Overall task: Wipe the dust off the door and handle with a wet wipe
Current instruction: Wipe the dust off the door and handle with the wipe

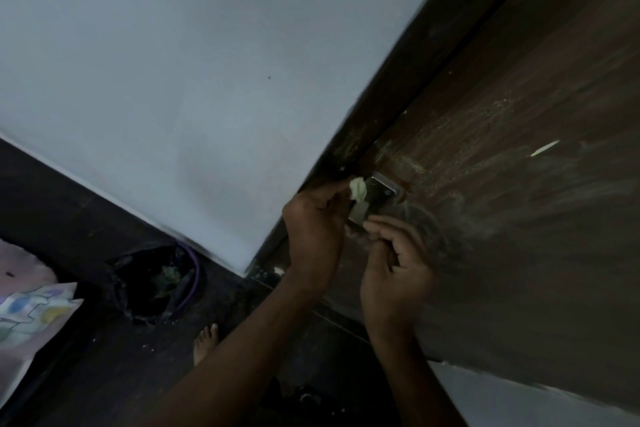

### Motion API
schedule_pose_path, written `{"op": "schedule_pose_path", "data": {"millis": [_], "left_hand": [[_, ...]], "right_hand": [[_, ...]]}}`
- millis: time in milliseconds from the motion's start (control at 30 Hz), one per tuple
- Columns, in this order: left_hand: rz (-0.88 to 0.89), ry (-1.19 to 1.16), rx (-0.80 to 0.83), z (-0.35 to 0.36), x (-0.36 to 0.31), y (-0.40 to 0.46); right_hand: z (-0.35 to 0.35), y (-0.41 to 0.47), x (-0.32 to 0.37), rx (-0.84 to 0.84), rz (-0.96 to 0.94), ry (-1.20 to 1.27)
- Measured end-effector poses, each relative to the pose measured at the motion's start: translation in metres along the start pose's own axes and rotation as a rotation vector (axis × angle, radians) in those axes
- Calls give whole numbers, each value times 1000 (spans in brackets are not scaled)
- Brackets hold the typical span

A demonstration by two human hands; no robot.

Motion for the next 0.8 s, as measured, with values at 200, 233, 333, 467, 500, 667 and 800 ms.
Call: {"op": "schedule_pose_path", "data": {"millis": [200, 233, 333, 467, 500, 667, 800], "left_hand": [[-263, 139, -29, -1, 56, -24], [-307, 131, -23, 0, 62, -27], [-325, 106, -28, 1, 64, -30], [-227, 57, -41, 1, 52, -31], [-243, 62, -42, 1, 55, -31], [-534, 26, 114, 21, 77, -50], [-688, -128, 37, 22, 80, -59]], "right_hand": [[2, -10, -2, 48, 67, -50], [2, -14, -5, 54, 108, -51], [0, -28, -28, 80, 316, -50], [0, -39, -47, 120, 511, -45], [0, -40, -48, 124, 527, -48], [7, -43, -62, 158, 640, -51], [11, -47, -78, 148, 735, 21]]}}
Point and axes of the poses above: each hand's wrist, its own y-axis towards the middle knuckle, its own z-axis out of the palm, x = y × z, the point moved 8 cm from there along y, towards the middle knuckle, and after that the axes turned 1 degree about -x, right-handed, at the moved point
